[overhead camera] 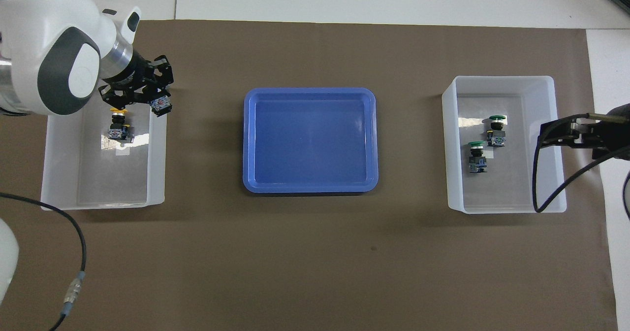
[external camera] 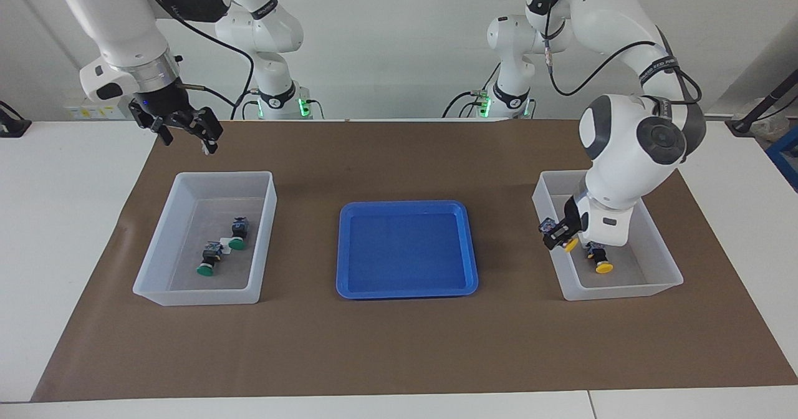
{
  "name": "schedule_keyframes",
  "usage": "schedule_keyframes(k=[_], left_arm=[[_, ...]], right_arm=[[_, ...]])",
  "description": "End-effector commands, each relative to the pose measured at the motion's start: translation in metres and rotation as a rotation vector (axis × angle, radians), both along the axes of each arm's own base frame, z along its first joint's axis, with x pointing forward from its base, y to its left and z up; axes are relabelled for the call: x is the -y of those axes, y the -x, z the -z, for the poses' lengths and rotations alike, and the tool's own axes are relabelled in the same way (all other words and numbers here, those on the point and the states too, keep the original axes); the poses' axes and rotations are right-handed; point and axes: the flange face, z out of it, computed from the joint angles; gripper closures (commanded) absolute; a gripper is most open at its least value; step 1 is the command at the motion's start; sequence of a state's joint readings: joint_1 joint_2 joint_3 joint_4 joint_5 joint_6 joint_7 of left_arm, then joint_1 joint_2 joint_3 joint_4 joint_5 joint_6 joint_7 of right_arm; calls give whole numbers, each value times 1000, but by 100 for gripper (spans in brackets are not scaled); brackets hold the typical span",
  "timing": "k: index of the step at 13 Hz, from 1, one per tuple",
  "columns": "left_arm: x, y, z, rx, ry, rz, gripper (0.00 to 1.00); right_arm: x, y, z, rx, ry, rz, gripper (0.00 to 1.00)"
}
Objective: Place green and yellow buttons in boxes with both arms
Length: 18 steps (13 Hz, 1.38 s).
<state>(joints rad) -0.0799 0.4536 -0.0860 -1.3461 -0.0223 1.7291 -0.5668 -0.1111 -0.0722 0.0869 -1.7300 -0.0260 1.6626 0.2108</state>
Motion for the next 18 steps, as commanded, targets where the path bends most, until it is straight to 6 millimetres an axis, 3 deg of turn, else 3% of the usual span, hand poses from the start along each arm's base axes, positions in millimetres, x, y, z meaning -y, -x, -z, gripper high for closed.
schedule_keyframes(k=[1,4,7,9,14,18], left_arm=[[-34,4,-8,-29,27,120,100],[-82,3,-20,9,39,263,100],[-123,8,-13,28,47,397,100],[-136,18,8,47,31,449,100],[-150,51,65,84,4,546,100],[-177,65,103,64,-59,667,100]], right_arm=[[2,2,0,3,-8,17,0],[-3,2,-1,5,-8,10,0],[-13,1,-4,14,-9,-13,0],[-26,2,-4,12,-6,-35,0],[-20,2,-6,12,-3,-31,0],[-16,2,-6,16,-8,-16,0]])
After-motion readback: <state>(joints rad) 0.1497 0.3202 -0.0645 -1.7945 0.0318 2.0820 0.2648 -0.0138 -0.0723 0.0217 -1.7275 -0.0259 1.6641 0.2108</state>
